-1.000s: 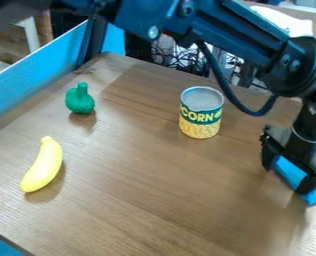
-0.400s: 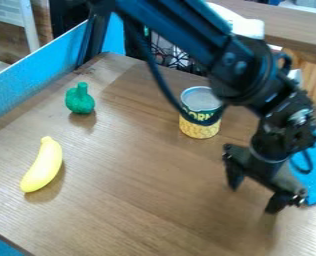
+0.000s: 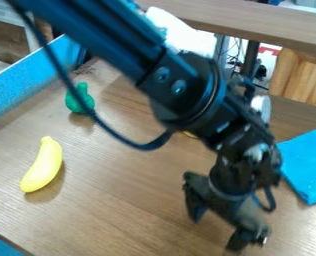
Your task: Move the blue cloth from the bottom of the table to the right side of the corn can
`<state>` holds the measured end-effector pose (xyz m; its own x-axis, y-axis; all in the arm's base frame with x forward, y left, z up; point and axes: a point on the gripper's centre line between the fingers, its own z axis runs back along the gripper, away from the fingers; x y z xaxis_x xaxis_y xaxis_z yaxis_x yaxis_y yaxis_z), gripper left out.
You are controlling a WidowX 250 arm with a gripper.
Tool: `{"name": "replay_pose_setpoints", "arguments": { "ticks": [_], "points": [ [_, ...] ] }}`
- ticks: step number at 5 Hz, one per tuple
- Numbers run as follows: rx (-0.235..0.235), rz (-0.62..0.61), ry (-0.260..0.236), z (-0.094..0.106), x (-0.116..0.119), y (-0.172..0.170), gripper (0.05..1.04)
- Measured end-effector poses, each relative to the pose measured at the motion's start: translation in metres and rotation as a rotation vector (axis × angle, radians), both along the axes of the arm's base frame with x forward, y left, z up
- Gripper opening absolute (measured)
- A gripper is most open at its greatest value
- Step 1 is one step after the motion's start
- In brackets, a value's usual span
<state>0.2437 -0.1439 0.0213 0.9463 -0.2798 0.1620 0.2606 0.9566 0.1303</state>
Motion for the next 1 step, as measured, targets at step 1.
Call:
{"name": "replay_pose_setpoints", "arguments": {
  "ticks": [1],
  "points": [
    [-0.003, -0.027, 0.138, 0.0096, -0.0492, 0.0174, 1.000]
  ]
}}
